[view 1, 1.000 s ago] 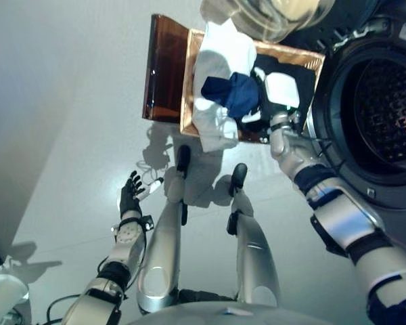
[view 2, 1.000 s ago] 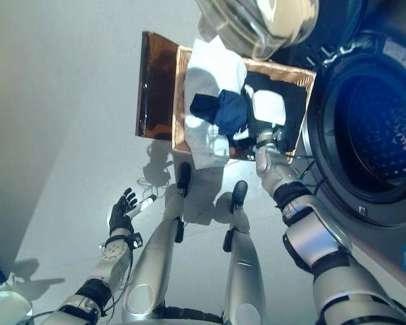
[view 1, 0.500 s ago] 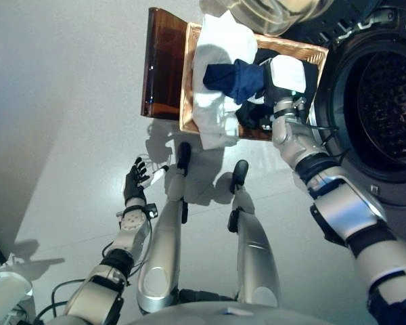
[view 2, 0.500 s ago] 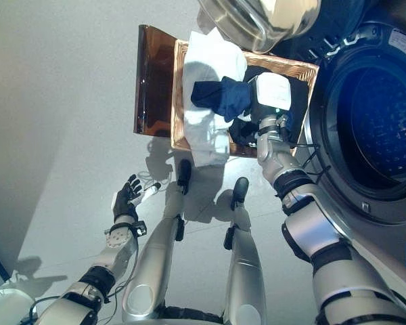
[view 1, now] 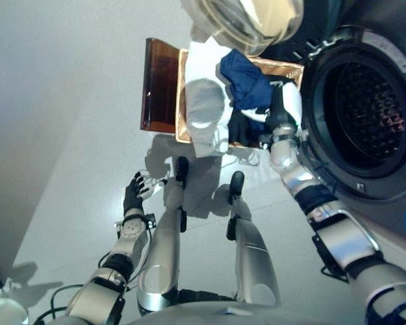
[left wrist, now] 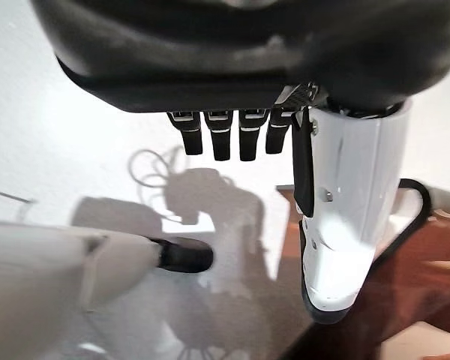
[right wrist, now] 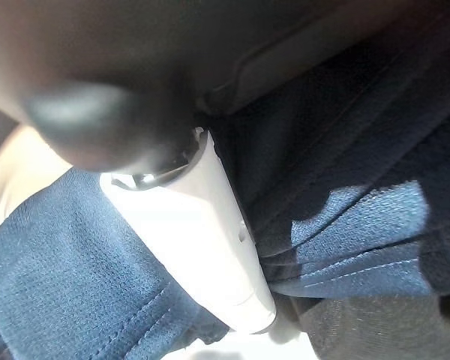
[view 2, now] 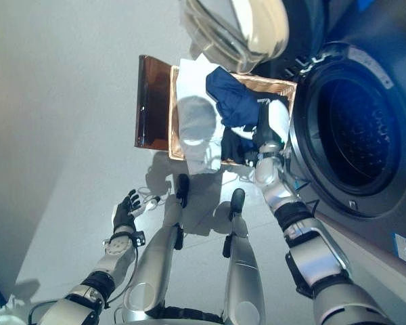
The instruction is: Pick up the clothes and place them into the washing machine
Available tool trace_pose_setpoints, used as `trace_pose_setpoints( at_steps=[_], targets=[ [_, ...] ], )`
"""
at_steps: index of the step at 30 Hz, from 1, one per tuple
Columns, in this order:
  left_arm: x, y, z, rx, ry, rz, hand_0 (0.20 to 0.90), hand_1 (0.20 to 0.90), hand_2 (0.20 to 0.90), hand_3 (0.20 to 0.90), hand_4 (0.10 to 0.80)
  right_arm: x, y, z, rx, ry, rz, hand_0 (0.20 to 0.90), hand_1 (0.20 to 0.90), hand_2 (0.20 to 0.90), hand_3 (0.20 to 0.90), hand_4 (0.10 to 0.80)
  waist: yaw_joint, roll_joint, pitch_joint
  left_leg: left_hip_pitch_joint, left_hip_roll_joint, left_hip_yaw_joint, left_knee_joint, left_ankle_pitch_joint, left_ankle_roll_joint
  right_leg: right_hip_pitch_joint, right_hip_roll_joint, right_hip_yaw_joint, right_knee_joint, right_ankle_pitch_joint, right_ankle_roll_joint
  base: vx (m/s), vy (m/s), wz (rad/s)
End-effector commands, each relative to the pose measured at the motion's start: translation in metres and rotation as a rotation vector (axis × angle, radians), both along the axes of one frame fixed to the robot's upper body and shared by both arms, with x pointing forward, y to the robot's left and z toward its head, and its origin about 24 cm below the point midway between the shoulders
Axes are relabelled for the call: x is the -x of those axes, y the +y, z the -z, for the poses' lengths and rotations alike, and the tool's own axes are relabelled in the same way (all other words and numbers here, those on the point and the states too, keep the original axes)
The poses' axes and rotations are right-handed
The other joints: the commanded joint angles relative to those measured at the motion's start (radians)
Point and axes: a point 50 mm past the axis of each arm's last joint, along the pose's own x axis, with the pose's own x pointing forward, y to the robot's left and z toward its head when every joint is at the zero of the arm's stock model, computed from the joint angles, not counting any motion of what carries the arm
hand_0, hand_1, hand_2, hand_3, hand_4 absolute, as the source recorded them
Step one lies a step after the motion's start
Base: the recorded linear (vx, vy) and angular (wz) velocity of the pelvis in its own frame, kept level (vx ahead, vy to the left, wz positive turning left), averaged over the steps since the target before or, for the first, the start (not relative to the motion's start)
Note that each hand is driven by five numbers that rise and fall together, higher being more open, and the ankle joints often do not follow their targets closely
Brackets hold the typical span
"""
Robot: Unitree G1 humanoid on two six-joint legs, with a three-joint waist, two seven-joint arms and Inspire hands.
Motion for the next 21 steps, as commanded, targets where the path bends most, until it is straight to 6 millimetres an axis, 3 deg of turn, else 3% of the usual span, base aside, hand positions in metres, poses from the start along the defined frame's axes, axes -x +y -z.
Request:
trace_pose_setpoints(
  at_steps=[1, 3, 4, 7, 8, 10, 12, 21],
  targets=[
    [0.028, 0.008, 0.025, 0.057, 0.109, -0.124, 0.9, 0.9, 0.9, 0.9, 0.8, 0.006, 0.005, -0.032, -0.306, -0.199, -0.113, 0.2, 0.2, 0.2, 0.2, 0.3, -0.007, -0.003, -0.075, 0.022, 0.008, -0.023, -0.009, -0.073, -0.083, -0.014, -0.03, -0.085, -0.008, 0.057, 0.04, 0.032, -0.001, -0.08],
    [0.032, 0.009, 0.028, 0.079, 0.125, -0.151, 0.9, 0.9, 0.9, 0.9, 0.8, 0.011, 0.006, -0.023, -0.406, -0.185, -0.126, 0.2, 0.2, 0.2, 0.2, 0.3, -0.009, -0.001, -0.078, 0.025, 0.007, -0.023, -0.009, -0.074, -0.084, -0.012, -0.029, -0.084, -0.008, 0.057, 0.039, 0.026, 0.008, -0.07],
    [0.039, 0.01, 0.033, 0.106, 0.148, -0.179, 0.9, 0.9, 0.9, 0.9, 0.8, 0.018, 0.01, -0.008, -0.576, -0.161, -0.156, 0.2, 0.2, 0.2, 0.2, 0.3, -0.013, 0.006, -0.08, 0.035, 0.008, -0.018, -0.009, -0.08, -0.086, -0.004, -0.03, -0.083, -0.007, 0.052, 0.04, 0.035, 0.01, -0.1],
    [0.048, 0.012, 0.04, 0.128, 0.183, -0.217, 0.9, 0.9, 0.9, 0.9, 0.8, 0.025, 0.016, 0.003, -0.762, -0.154, -0.199, 0.2, 0.2, 0.2, 0.2, 0.3, -0.016, 0.016, -0.088, 0.042, 0.007, -0.013, -0.009, -0.084, -0.087, 0.003, -0.034, -0.083, -0.01, 0.052, 0.04, 0.047, 0.014, -0.09],
    [0.053, 0.012, 0.044, 0.134, 0.198, -0.221, 0.9, 0.9, 0.9, 0.9, 0.8, 0.027, 0.018, 0.01, -0.901, -0.158, -0.218, 0.2, 0.2, 0.2, 0.2, 0.3, -0.012, 0.026, -0.09, 0.052, 0.006, -0.009, -0.009, -0.09, -0.087, 0.01, -0.036, -0.082, -0.008, 0.046, 0.04, 0.03, 0.024, -0.07],
    [0.054, 0.013, 0.045, 0.135, 0.202, -0.229, 0.9, 0.9, 0.9, 0.9, 0.8, 0.027, 0.017, 0.011, -0.952, -0.168, -0.205, 0.2, 0.2, 0.2, 0.2, 0.3, -0.013, 0.03, -0.094, 0.05, 0.006, -0.007, -0.009, -0.088, -0.088, 0.007, -0.038, -0.081, -0.009, 0.047, 0.039, 0.024, 0.016, -0.09],
    [0.054, 0.01, 0.046, 0.155, 0.202, -0.23, 0.9, 0.9, 0.9, 0.9, 0.8, 0.027, 0.019, 0.024, -1.214, -0.176, -0.179, 0.2, 0.2, 0.2, 0.2, 0.3, -0.009, 0.039, -0.098, 0.058, 0.007, -0.001, -0.009, -0.095, -0.091, 0.013, -0.039, -0.081, -0.007, 0.041, 0.04, 0.02, 0.022, -0.06],
    [0.05, -0.004, 0.046, 0.214, 0.202, -0.2, 0.9, 0.9, 0.9, 0.9, 0.8, 0.021, 0.027, 0.031, -1.677, -0.256, -0.148, 0.2, 0.2, 0.2, 0.2, 0.3, -0.007, 0.051, -0.108, 0.062, 0.008, 0.007, -0.009, -0.106, -0.095, 0.016, -0.042, -0.077, -0.014, 0.04, 0.045, 0.001, 0.002, -0.02]
  ],
)
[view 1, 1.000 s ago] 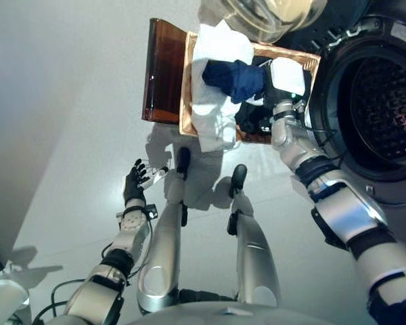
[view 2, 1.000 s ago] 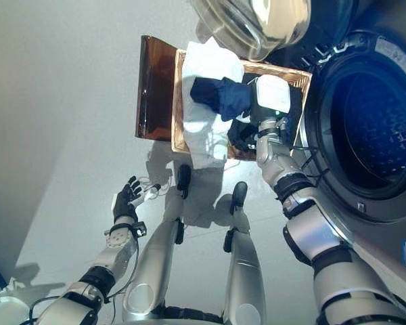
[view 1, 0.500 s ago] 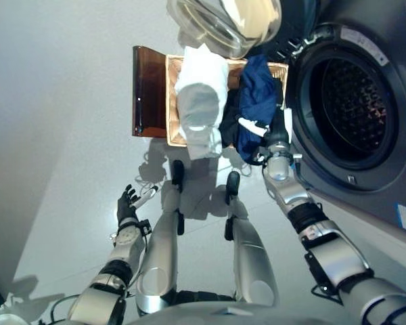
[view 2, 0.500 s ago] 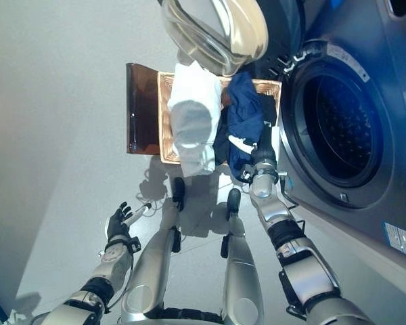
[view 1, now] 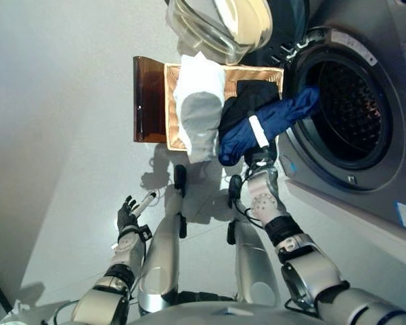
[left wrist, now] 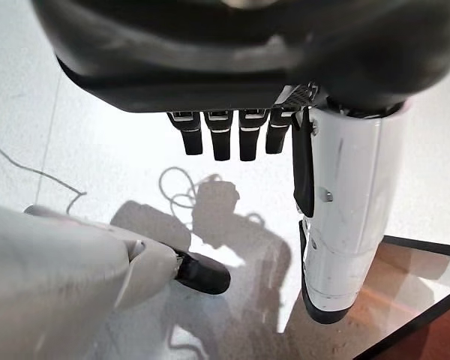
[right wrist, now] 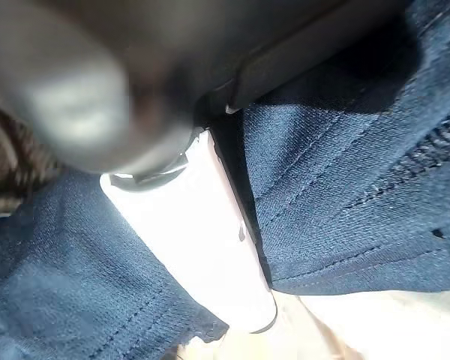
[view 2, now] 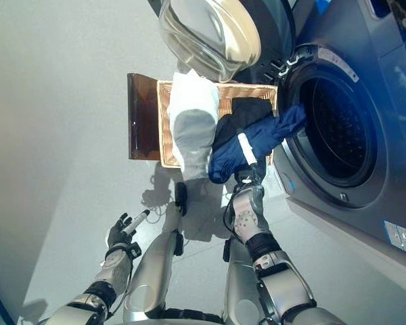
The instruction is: Pick up the clothes and place them into the washing machine
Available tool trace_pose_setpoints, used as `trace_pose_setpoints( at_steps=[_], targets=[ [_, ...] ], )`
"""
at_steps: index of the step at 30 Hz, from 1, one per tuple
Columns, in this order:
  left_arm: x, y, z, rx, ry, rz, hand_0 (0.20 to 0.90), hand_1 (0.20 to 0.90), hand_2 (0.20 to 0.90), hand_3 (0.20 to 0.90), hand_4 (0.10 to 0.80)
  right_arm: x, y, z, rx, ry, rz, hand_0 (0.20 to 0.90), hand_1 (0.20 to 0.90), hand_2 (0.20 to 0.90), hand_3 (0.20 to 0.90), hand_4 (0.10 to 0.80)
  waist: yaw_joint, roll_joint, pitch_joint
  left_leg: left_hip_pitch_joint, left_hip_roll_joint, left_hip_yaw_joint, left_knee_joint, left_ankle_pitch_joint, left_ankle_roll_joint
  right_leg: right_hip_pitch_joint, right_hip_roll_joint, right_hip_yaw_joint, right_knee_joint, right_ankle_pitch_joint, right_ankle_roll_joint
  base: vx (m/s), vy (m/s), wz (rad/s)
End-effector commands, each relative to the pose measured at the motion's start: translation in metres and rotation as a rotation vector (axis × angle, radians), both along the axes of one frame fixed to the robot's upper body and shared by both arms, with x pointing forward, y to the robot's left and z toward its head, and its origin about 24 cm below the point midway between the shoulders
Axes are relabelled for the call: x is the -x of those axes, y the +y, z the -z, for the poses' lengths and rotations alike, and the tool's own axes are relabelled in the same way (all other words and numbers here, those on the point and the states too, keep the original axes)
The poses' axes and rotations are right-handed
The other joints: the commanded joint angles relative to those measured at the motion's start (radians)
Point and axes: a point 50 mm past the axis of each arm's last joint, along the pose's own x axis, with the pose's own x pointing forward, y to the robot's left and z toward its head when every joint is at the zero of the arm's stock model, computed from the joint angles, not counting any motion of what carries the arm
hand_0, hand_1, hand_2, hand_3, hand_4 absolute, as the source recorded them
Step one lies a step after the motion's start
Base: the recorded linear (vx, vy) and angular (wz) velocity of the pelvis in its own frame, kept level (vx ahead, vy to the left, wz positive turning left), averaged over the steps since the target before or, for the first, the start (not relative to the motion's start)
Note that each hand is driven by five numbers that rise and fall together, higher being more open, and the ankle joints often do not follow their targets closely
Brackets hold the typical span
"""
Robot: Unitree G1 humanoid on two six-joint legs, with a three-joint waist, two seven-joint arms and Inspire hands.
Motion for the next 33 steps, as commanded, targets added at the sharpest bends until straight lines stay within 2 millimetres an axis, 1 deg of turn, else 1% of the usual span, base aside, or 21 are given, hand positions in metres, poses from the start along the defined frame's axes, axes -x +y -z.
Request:
trace_pose_setpoints(
  at_steps=[1, 2, 3, 4, 5, 9, 13, 15, 16, 17, 19, 20, 21, 22, 25, 26, 27, 30, 31, 32, 33],
  targets=[
    [0.023, -0.007, 0.019, 0.023, 0.089, -0.011, 0.9, 0.9, 0.9, 0.9, 0.8, -0.007, -0.012, -0.033, -0.171, -0.219, 0.109, 0.2, 0.2, 0.2, 0.2, 0.3, 0.012, 0.023, -0.086, 0.02, -0.004, -0.037, -0.009, -0.082, -0.086, -0.015, -0.052, -0.11, 0.011, 0.033, 0.052, -0.017, 0.006, -0.05],
    [0.023, -0.007, 0.019, 0.023, 0.089, -0.011, 0.9, 0.9, 0.9, 0.9, 0.8, -0.007, -0.012, -0.033, -0.171, -0.219, 0.109, 0.2, 0.2, 0.2, 0.2, 0.3, 0.012, 0.023, -0.086, 0.02, -0.004, -0.037, -0.009, -0.082, -0.086, -0.016, -0.052, -0.11, 0.011, 0.034, 0.052, -0.018, 0.003, -0.04],
    [0.025, -0.01, 0.02, 0.037, 0.095, -0.005, 0.9, 0.9, 0.9, 0.9, 0.8, -0.01, -0.012, -0.038, -0.277, -0.24, 0.142, 0.2, 0.2, 0.2, 0.2, 0.3, 0.013, 0.029, -0.086, 0.021, -0.003, -0.037, -0.009, -0.083, -0.087, -0.015, -0.052, -0.11, 0.011, 0.032, 0.052, 0.009, 0.004, -0.04],
    [0.027, -0.011, 0.022, 0.046, 0.107, -0.001, 0.9, 0.9, 0.9, 0.9, 0.8, -0.014, -0.018, -0.042, -0.325, -0.256, 0.18, 0.2, 0.2, 0.2, 0.2, 0.3, 0.016, 0.034, -0.086, 0.025, -0.002, -0.035, -0.009, -0.089, -0.088, -0.012, -0.052, -0.11, 0.011, 0.028, 0.052, 0.0, 0.0, 0.0],
    [0.026, -0.011, 0.021, 0.046, 0.105, -0.001, 0.9, 0.9, 0.9, 0.9, 0.8, -0.014, -0.018, -0.043, -0.326, -0.258, 0.18, 0.2, 0.2, 0.2, 0.2, 0.3, 0.016, 0.033, -0.086, 0.021, -0.002, -0.036, -0.009, -0.083, -0.088, -0.015, -0.053, -0.11, 0.01, 0.033, 0.052, 0.0, 0.0, 0.0],
    [0.028, -0.012, 0.023, 0.061, 0.115, -0.004, 0.9, 0.9, 0.9, 0.9, 0.8, -0.02, -0.026, -0.058, -0.415, -0.307, 0.241, 0.2, 0.2, 0.2, 0.2, 0.3, 0.02, 0.044, -0.089, 0.021, -0.002, -0.034, -0.009, -0.086, -0.088, -0.021, -0.053, -0.107, 0.012, 0.032, 0.052, -0.008, 0.002, -0.02],
    [0.032, -0.009, 0.025, 0.065, 0.126, -0.02, 0.9, 0.9, 0.9, 0.9, 0.8, -0.023, -0.041, -0.073, -0.439, -0.355, 0.306, 0.2, 0.2, 0.2, 0.2, 0.3, 0.024, 0.059, -0.09, 0.023, -0.003, -0.033, -0.009, -0.093, -0.089, -0.024, -0.052, -0.104, 0.018, 0.025, 0.052, -0.008, 0.004, -0.04],
    [0.033, -0.008, 0.026, 0.065, 0.126, -0.021, 0.9, 0.9, 0.9, 0.9, 0.8, -0.025, -0.052, -0.083, -0.438, -0.387, 0.35, 0.2, 0.2, 0.2, 0.2, 0.3, 0.026, 0.066, -0.093, 0.019, -0.005, -0.033, -0.009, -0.094, -0.089, -0.026, -0.053, -0.104, 0.018, 0.024, 0.052, -0.002, -0.008, -0.07],
    [0.033, -0.008, 0.026, 0.065, 0.124, -0.02, 0.9, 0.9, 0.9, 0.9, 0.8, -0.025, -0.052, -0.084, -0.438, -0.388, 0.35, 0.2, 0.2, 0.2, 0.2, 0.3, 0.026, 0.066, -0.092, 0.015, -0.005, -0.034, -0.009, -0.087, -0.089, -0.03, -0.054, -0.104, 0.016, 0.03, 0.052, 0.004, -0.002, -0.08],
    [0.035, -0.007, 0.026, 0.062, 0.129, -0.021, 0.9, 0.9, 0.9, 0.9, 0.8, -0.026, -0.064, -0.093, -0.42, -0.409, 0.385, 0.2, 0.2, 0.2, 0.2, 0.3, 0.026, 0.073, -0.095, 0.012, -0.008, -0.034, -0.009, -0.088, -0.088, -0.033, -0.055, -0.103, 0.016, 0.031, 0.053, -0.011, -0.001, -0.03],
    [0.036, -0.005, 0.027, 0.058, 0.127, -0.019, 0.9, 0.9, 0.9, 0.9, 0.8, -0.026, -0.079, -0.104, -0.39, -0.433, 0.426, 0.2, 0.2, 0.2, 0.2, 0.3, 0.03, 0.083, -0.096, 0.01, -0.009, -0.034, -0.009, -0.088, -0.089, -0.036, -0.056, -0.105, 0.019, 0.029, 0.053, 0.007, -0.003, 0.02],
    [0.037, -0.005, 0.027, 0.058, 0.127, -0.017, 0.9, 0.9, 0.9, 0.9, 0.8, -0.026, -0.085, -0.109, -0.384, -0.442, 0.446, 0.2, 0.2, 0.2, 0.2, 0.3, 0.031, 0.087, -0.098, 0.007, -0.011, -0.035, -0.009, -0.088, -0.089, -0.038, -0.056, -0.105, 0.018, 0.03, 0.053, 0.0, 0.0, 0.0],
    [0.037, -0.005, 0.027, 0.058, 0.127, -0.016, 0.9, 0.9, 0.9, 0.9, 0.8, -0.026, -0.085, -0.109, -0.384, -0.442, 0.446, 0.2, 0.2, 0.2, 0.2, 0.3, 0.031, 0.087, -0.098, 0.006, -0.011, -0.035, -0.009, -0.088, -0.089, -0.039, -0.056, -0.105, 0.018, 0.03, 0.053, 0.0, 0.0, 0.0],
    [0.042, -0.002, 0.029, 0.051, 0.141, -0.014, 0.9, 0.9, 0.9, 0.9, 0.8, -0.025, -0.1, -0.116, -0.377, -0.448, 0.499, 0.2, 0.2, 0.2, 0.2, 0.3, 0.033, 0.093, -0.101, 0.007, -0.012, -0.035, -0.009, -0.09, -0.088, -0.039, -0.057, -0.103, 0.019, 0.028, 0.053, 0.0, 0.0, 0.0],
    [0.043, -0.001, 0.03, 0.041, 0.143, 0.001, 0.9, 0.9, 0.9, 0.9, 0.8, -0.026, -0.124, -0.135, -0.362, -0.465, 0.57, 0.2, 0.2, 0.2, 0.2, 0.3, 0.042, 0.105, -0.106, 0.001, -0.012, -0.036, -0.009, -0.09, -0.089, -0.046, -0.059, -0.101, 0.021, 0.025, 0.053, 0.0, 0.0, 0.0],
    [0.042, -0.001, 0.03, 0.041, 0.142, 0.001, 0.9, 0.9, 0.9, 0.9, 0.8, -0.026, -0.125, -0.135, -0.362, -0.466, 0.57, 0.2, 0.2, 0.2, 0.2, 0.3, 0.042, 0.105, -0.106, 0.0, -0.012, -0.036, -0.009, -0.089, -0.089, -0.047, -0.059, -0.101, 0.02, 0.026, 0.053, 0.0, 0.0, 0.0],
    [0.044, 0.001, 0.03, 0.037, 0.145, 0.004, 0.9, 0.9, 0.9, 0.9, 0.8, -0.024, -0.138, -0.142, -0.356, -0.468, 0.609, 0.2, 0.2, 0.2, 0.2, 0.3, 0.046, 0.111, -0.109, -0.004, -0.014, -0.037, -0.009, -0.089, -0.088, -0.053, -0.06, -0.101, 0.021, 0.027, 0.053, 0.0, 0.0, 0.0],
    [0.044, 0.002, 0.03, 0.035, 0.142, 0.01, 0.9, 0.9, 0.9, 0.9, 0.8, -0.021, -0.159, -0.154, -0.338, -0.461, 0.665, 0.2, 0.2, 0.2, 0.2, 0.3, 0.053, 0.121, -0.112, -0.011, -0.016, -0.038, -0.009, -0.089, -0.089, -0.059, -0.061, -0.102, 0.023, 0.025, 0.053, 0.003, -0.002, -0.01],
    [0.044, 0.002, 0.03, 0.036, 0.142, 0.011, 0.9, 0.9, 0.9, 0.9, 0.8, -0.021, -0.159, -0.154, -0.338, -0.462, 0.665, 0.2, 0.2, 0.2, 0.2, 0.3, 0.054, 0.122, -0.112, -0.012, -0.016, -0.038, -0.009, -0.089, -0.089, -0.059, -0.061, -0.102, 0.023, 0.025, 0.053, 0.016, -0.014, -0.04],
    [0.045, 0.003, 0.031, 0.034, 0.146, 0.016, 0.9, 0.9, 0.9, 0.9, 0.8, -0.019, -0.17, -0.159, -0.338, -0.458, 0.695, 0.2, 0.2, 0.2, 0.2, 0.3, 0.057, 0.128, -0.111, -0.015, -0.019, -0.038, -0.009, -0.088, -0.089, -0.063, -0.061, -0.102, 0.025, 0.024, 0.053, 0.0, 0.0, 0.0],
    [0.045, 0.003, 0.03, 0.034, 0.146, 0.014, 0.9, 0.9, 0.9, 0.9, 0.8, -0.018, -0.173, -0.16, -0.339, -0.46, 0.705, 0.2, 0.2, 0.2, 0.2, 0.3, 0.055, 0.129, -0.11, -0.017, -0.02, -0.038, -0.009, -0.088, -0.09, -0.063, -0.06, -0.1, 0.025, 0.024, 0.054, 0.0, 0.0, 0.0]
  ],
)
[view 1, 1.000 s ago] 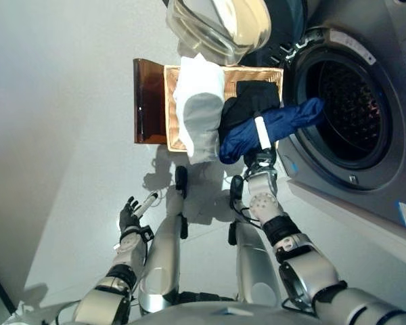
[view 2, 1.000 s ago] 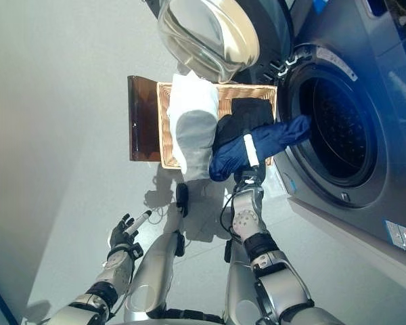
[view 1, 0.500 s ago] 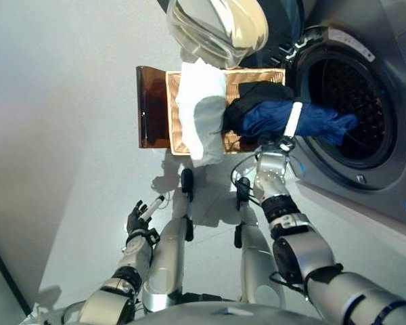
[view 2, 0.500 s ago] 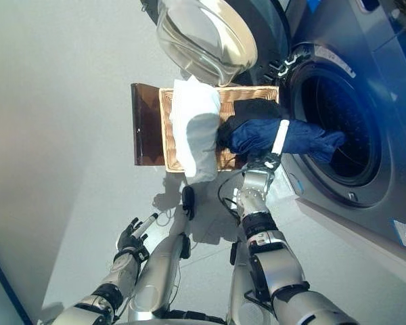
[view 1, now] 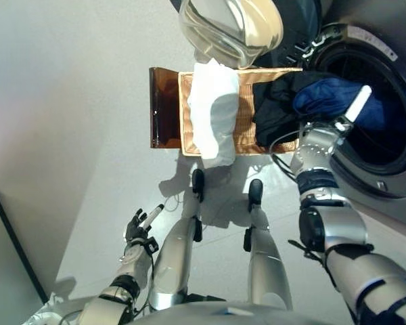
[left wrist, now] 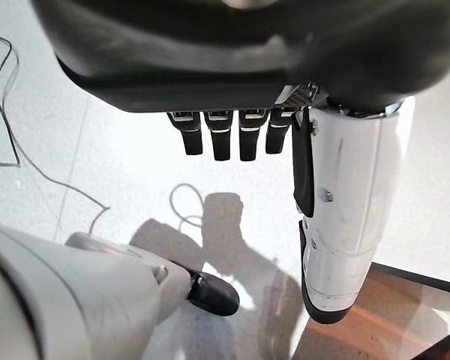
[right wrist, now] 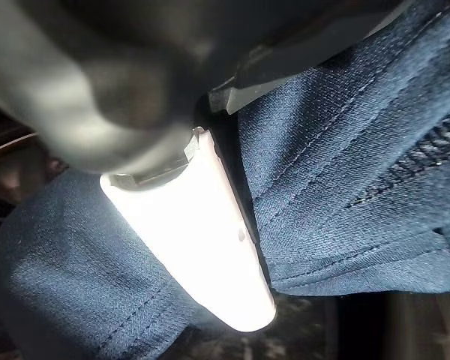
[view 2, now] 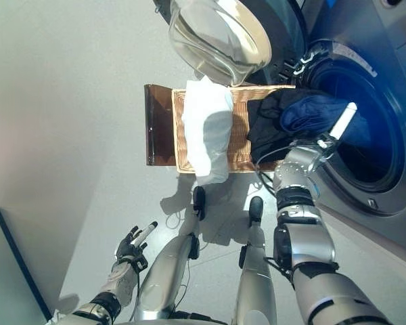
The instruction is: Pick up the clothes and place them into the washing machine
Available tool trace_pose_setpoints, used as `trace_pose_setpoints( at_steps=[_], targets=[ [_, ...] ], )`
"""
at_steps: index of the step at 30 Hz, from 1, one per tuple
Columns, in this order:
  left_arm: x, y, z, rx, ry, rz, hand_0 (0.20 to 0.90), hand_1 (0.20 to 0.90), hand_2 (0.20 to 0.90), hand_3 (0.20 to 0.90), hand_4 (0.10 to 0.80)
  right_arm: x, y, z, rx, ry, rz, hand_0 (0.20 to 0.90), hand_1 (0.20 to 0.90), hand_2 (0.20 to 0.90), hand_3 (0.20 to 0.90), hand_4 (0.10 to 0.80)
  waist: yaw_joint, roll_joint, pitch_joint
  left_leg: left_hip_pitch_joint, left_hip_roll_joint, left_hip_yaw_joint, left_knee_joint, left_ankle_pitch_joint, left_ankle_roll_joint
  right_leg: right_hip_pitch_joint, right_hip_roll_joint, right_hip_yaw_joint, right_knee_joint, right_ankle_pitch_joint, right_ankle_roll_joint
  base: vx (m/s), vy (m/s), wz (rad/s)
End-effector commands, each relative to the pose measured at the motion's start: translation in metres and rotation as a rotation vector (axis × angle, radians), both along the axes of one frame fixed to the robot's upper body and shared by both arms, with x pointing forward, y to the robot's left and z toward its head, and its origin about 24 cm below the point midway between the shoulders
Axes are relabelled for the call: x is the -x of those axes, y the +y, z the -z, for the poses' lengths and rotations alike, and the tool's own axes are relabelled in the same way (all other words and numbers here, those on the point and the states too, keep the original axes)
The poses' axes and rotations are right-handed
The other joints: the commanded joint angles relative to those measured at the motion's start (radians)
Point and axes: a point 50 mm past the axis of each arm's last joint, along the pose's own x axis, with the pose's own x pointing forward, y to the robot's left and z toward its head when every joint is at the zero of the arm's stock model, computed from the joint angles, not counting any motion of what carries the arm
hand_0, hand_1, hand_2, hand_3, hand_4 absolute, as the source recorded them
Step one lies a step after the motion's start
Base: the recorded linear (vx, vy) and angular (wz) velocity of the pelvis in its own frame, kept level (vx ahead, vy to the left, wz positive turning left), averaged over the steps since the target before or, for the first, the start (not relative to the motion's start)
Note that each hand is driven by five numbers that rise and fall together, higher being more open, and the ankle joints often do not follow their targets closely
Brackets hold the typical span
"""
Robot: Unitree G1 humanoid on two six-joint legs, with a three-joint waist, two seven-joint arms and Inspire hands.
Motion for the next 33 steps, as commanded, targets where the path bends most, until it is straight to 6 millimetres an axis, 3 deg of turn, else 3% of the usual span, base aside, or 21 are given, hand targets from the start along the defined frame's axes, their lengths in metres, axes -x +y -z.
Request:
trace_pose_setpoints(
  at_steps=[1, 10, 16, 25, 33],
  targets=[
    [0.017, 0.016, 0.01, -0.066, 0.07, 0.002, 0.9, 0.9, 0.9, 0.9, 0.8, 0.016, -0.048, -0.062, 0.158, -0.141, 0.183, 0.2, 0.2, 0.2, 0.2, 0.3, 0.006, 0.028, -0.047, 0.025, -0.017, -0.048, -0.009, -0.085, -0.099, -0.009, -0.058, -0.123, 0.028, 0.022, 0.05, 0.0, 0.0, 0.0],
    [0.017, 0.018, 0.009, -0.071, 0.064, -0.001, 0.9, 0.9, 0.9, 0.9, 0.8, 0.034, -0.088, -0.055, 0.129, -0.044, 0.285, 0.2, 0.2, 0.2, 0.2, 0.3, 0.007, 0.042, -0.046, 0.017, -0.018, -0.046, -0.009, -0.087, -0.1, -0.024, -0.054, -0.121, 0.03, 0.018, 0.049, 0.0, 0.0, 0.0],
    [0.017, 0.019, 0.008, -0.074, 0.058, 0.0, 0.9, 0.9, 0.9, 0.9, 0.8, 0.043, -0.104, -0.074, 0.091, -0.07, 0.356, 0.2, 0.2, 0.2, 0.2, 0.3, 0.008, 0.063, -0.045, 0.0, -0.024, -0.043, -0.009, -0.083, -0.101, -0.039, -0.056, -0.113, 0.025, 0.02, 0.05, -0.004, -0.003, -0.02],
    [0.017, 0.022, 0.008, -0.083, 0.053, 0.009, 0.9, 0.9, 0.9, 0.9, 0.8, 0.068, -0.131, -0.141, 0.131, -0.154, 0.478, 0.2, 0.2, 0.2, 0.2, 0.3, 0.018, 0.103, -0.053, -0.035, -0.029, -0.035, -0.009, -0.077, -0.103, -0.087, -0.059, -0.098, 0.031, 0.023, 0.053, -0.002, 0.001, -0.04],
    [0.017, 0.026, 0.007, -0.098, 0.051, 0.0, 0.9, 0.9, 0.9, 0.9, 0.8, 0.095, -0.137, -0.202, 0.225, -0.255, 0.568, 0.2, 0.2, 0.2, 0.2, 0.3, 0.013, 0.118, -0.054, -0.072, -0.029, -0.027, -0.009, -0.071, -0.107, -0.143, -0.058, -0.079, 0.044, 0.025, 0.053, 0.008, -0.017, -0.07]
  ],
)
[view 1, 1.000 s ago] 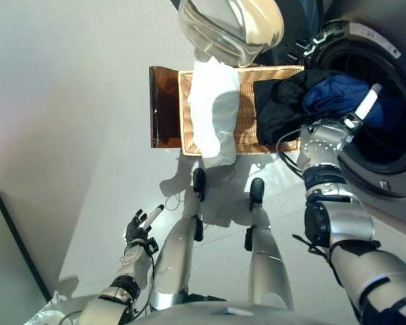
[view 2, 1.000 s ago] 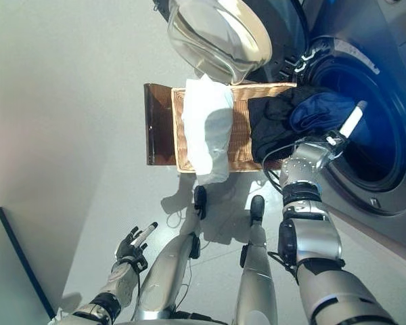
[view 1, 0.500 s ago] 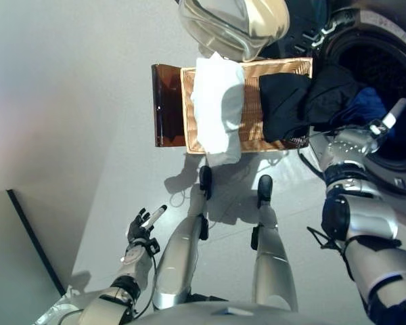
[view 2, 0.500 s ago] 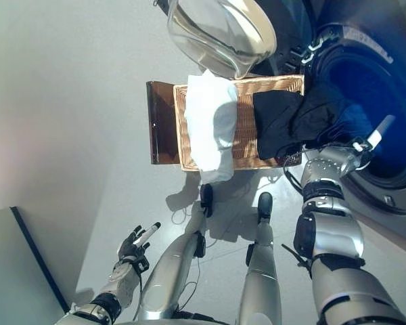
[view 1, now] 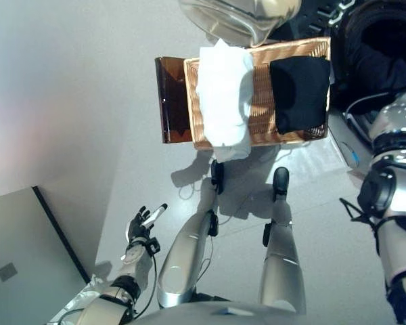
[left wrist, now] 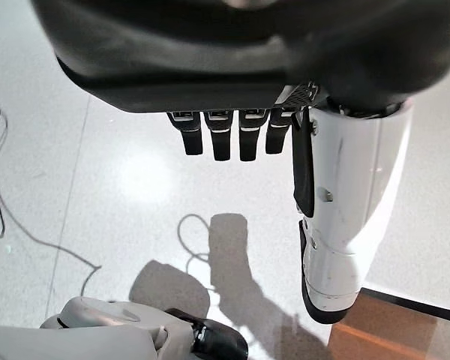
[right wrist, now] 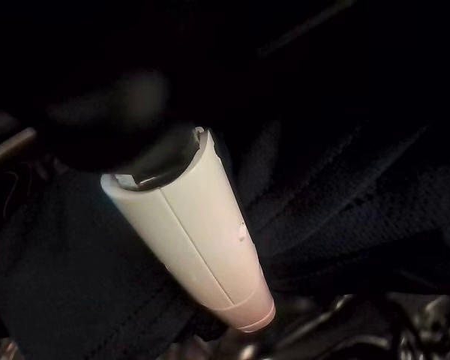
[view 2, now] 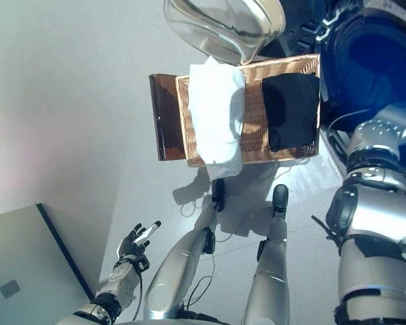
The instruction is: Pick up the clothes and place them into the washing machine
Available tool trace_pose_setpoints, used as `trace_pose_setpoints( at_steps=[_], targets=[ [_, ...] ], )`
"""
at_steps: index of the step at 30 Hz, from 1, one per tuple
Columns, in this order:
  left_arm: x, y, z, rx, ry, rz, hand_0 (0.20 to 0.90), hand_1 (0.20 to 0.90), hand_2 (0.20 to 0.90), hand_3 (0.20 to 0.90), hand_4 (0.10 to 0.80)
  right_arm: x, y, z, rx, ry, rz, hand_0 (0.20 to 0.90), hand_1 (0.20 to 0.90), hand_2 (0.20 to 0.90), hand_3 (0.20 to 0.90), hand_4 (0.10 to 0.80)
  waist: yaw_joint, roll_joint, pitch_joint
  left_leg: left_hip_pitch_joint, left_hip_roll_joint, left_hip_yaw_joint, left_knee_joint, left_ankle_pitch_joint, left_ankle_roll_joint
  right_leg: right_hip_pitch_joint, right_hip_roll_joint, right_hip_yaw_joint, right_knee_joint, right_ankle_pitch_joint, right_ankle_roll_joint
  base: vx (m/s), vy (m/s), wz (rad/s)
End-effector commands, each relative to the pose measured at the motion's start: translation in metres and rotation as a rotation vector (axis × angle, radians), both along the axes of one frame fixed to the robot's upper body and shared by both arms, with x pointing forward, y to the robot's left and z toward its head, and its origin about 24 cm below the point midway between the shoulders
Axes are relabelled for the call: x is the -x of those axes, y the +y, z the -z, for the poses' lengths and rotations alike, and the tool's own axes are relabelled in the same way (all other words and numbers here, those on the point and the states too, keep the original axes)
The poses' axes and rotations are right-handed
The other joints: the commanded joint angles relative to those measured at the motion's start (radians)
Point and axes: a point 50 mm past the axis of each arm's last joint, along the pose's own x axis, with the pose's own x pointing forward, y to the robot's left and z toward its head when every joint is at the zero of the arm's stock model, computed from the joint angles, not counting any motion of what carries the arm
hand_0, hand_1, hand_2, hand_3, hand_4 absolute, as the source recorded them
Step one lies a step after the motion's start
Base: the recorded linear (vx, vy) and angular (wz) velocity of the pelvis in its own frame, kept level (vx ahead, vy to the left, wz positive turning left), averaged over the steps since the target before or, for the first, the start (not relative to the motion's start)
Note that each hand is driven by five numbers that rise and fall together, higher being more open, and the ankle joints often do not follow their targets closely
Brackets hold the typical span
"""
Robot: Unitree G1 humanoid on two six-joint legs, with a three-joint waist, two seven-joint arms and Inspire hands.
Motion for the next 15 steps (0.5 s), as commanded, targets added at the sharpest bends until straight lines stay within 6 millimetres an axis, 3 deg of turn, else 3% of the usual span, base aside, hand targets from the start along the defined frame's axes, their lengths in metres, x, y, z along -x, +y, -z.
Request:
trace_pose_setpoints(
  at_steps=[1, 9, 13, 15],
  targets=[
    [0.021, 0.033, 0.01, -0.09, 0.089, -0.067, 0.9, 0.9, 0.9, 0.9, 0.8, 0.065, -0.036, -0.095, 0.283, -0.16, 0.302, 0.2, 0.2, 0.2, 0.2, 0.3, -0.015, 0.019, -0.056, 0.025, 0.005, -0.024, -0.009, -0.068, -0.115, -0.024, -0.03, -0.132, 0.051, 0.001, 0.025, 0.027, -0.017, -0.04],
    [0.026, 0.038, 0.012, -0.11, 0.109, -0.079, 0.9, 0.9, 0.9, 0.9, 0.8, 0.095, -0.055, -0.108, 0.203, -0.193, 0.416, 0.2, 0.2, 0.2, 0.2, 0.3, -0.022, 0.016, -0.079, 0.014, 0.006, -0.022, -0.009, -0.071, -0.12, -0.041, -0.023, -0.126, 0.059, -0.008, 0.024, 0.029, -0.008, -0.01],
    [0.031, 0.039, 0.014, -0.128, 0.134, -0.071, 0.9, 0.9, 0.9, 0.9, 0.8, 0.105, -0.062, -0.108, 0.167, -0.149, 0.458, 0.2, 0.2, 0.2, 0.2, 0.3, -0.022, 0.012, -0.092, 0.012, 0.007, -0.026, -0.009, -0.073, -0.121, -0.044, -0.019, -0.13, 0.061, -0.012, 0.022, 0.032, -0.012, 0.02],
    [0.029, 0.041, 0.013, -0.135, 0.128, -0.076, 0.9, 0.9, 0.9, 0.9, 0.8, 0.1, -0.059, -0.112, 0.206, -0.126, 0.434, 0.2, 0.2, 0.2, 0.2, 0.3, -0.017, 0.009, -0.096, 0.012, 0.008, -0.026, -0.009, -0.074, -0.121, -0.046, -0.019, -0.131, 0.062, -0.012, 0.022, 0.013, -0.009, 0.04]
  ],
)
